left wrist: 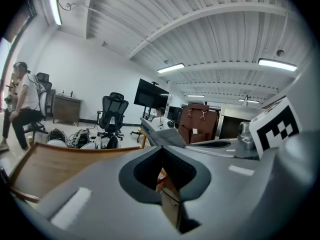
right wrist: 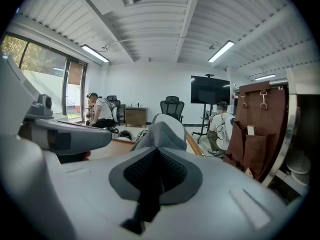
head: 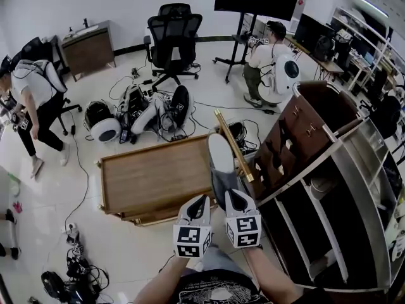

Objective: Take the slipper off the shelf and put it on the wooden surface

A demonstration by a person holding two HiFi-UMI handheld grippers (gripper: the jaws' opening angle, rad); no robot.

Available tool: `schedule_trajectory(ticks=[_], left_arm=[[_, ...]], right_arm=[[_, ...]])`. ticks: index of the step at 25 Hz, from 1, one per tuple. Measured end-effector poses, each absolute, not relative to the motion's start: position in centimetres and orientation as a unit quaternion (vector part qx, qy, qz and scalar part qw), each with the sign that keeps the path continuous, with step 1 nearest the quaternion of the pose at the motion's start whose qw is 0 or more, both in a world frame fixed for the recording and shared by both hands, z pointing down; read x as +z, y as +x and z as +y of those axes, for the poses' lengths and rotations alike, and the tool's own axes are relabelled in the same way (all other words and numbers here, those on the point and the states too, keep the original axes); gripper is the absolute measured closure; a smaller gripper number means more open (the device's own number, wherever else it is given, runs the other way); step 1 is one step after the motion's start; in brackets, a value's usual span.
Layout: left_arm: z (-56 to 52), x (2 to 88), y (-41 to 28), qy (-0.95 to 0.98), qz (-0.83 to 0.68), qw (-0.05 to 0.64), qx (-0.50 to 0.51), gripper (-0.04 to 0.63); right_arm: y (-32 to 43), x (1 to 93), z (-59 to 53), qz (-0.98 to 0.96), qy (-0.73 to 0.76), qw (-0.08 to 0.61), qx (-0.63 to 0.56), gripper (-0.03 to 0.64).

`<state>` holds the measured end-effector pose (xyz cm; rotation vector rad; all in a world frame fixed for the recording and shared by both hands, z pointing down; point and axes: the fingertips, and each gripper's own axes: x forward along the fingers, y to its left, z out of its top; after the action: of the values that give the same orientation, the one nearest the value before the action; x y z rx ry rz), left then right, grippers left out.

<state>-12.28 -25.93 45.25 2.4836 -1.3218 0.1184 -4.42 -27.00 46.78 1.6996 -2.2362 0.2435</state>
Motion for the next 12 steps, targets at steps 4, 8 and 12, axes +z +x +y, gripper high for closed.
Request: schedule_trajectory(ticks=[4, 8, 12], left_arm=[[-27.5, 45.9, -13.1, 0.861, -0.478, 0.165, 0.050, 0.591], [-29.8, 46.5, -13.1, 0.854, -0.488, 0.171, 0.055, 0.591], [-32.6, 47.1, -12.4, 0.849, -0.493, 0.180, 0.060, 0.591]], right_arm=[[-4.9, 48.4, -29.4, -0.789, 0.583, 0.172, 0.090, 0.604], [-5.1, 50.2, -32.1, -0.792, 0.574, 0.182, 0.102, 0.604], [-5.2, 52.1, -34.7, -0.797, 0.561, 0.196, 0.110, 0.604]])
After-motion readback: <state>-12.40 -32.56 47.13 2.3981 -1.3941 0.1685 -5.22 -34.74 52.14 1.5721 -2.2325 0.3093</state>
